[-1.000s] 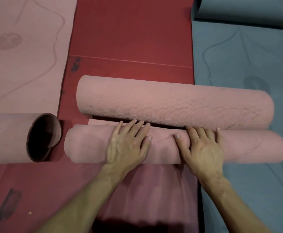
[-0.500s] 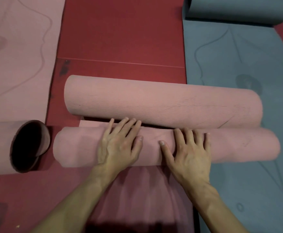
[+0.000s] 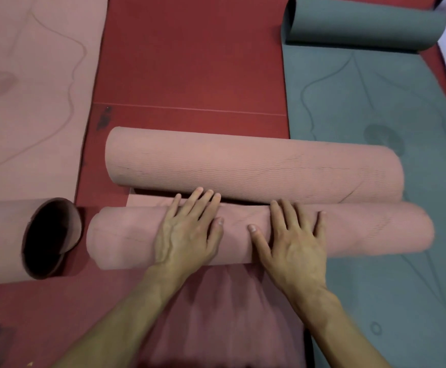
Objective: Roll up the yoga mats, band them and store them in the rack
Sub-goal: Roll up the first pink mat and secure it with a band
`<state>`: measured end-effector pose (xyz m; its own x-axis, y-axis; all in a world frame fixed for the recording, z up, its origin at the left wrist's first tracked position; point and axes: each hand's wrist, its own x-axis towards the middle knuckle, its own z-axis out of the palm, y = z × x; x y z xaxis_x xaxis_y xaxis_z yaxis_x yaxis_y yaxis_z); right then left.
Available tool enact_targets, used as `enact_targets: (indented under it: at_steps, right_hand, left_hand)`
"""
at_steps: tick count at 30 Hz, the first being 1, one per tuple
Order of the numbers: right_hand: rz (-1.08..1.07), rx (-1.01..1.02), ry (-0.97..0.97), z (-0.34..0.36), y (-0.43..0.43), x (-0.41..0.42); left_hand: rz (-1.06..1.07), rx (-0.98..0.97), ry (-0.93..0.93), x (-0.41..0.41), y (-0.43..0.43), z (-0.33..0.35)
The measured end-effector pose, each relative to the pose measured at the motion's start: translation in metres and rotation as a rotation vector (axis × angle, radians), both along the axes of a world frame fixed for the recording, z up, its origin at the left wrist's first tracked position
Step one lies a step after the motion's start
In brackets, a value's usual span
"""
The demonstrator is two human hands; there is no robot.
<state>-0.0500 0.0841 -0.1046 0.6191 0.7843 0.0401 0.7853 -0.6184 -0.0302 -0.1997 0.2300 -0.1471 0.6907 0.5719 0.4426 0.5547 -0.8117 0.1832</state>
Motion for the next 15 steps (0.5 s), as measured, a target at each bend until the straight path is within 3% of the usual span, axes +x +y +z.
enact_targets:
  at_steps: [5,15]
  right_hand:
    - [0.074,0.006,0.009,-0.001,0.008,0.012]
    - [0.063,-0.182,0.085,0.019,0.042,0.029]
  left_hand:
    - [0.000,0.034,0.006,0.001,0.002,-0.001]
    - [0.055,-0.040,0.153,0.007,0.012,0.006]
